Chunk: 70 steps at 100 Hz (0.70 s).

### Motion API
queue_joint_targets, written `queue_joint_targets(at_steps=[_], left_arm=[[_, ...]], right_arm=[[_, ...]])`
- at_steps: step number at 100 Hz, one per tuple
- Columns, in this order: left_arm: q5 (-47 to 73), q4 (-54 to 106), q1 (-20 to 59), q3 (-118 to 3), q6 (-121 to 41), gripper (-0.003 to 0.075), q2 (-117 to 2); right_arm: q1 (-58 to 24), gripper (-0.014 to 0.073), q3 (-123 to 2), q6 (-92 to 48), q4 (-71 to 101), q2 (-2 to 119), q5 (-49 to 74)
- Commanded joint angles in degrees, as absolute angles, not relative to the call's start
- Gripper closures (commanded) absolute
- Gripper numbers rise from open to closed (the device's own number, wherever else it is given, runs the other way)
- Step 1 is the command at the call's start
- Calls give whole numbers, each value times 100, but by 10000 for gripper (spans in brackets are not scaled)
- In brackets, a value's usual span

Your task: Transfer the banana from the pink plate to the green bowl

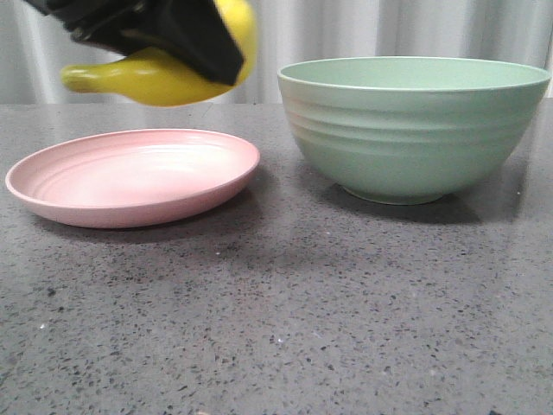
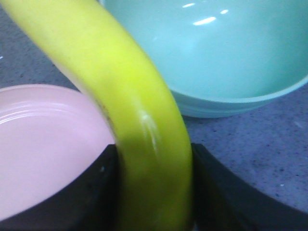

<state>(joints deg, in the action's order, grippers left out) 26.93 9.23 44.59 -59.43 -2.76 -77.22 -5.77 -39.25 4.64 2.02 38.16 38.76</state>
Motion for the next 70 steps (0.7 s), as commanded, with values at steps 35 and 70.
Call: queue_joint_targets(at_steps=[35,70], left_arm=[[2346,1063,5426,-6486,-282,575,-7844],[2221,1178,5679,-6496,-282,575,-7879]], right_arm=[[-1942,168,-6296,451,1000,5724,3956],[-1986,168,-6744,451,2115,7133,3514]])
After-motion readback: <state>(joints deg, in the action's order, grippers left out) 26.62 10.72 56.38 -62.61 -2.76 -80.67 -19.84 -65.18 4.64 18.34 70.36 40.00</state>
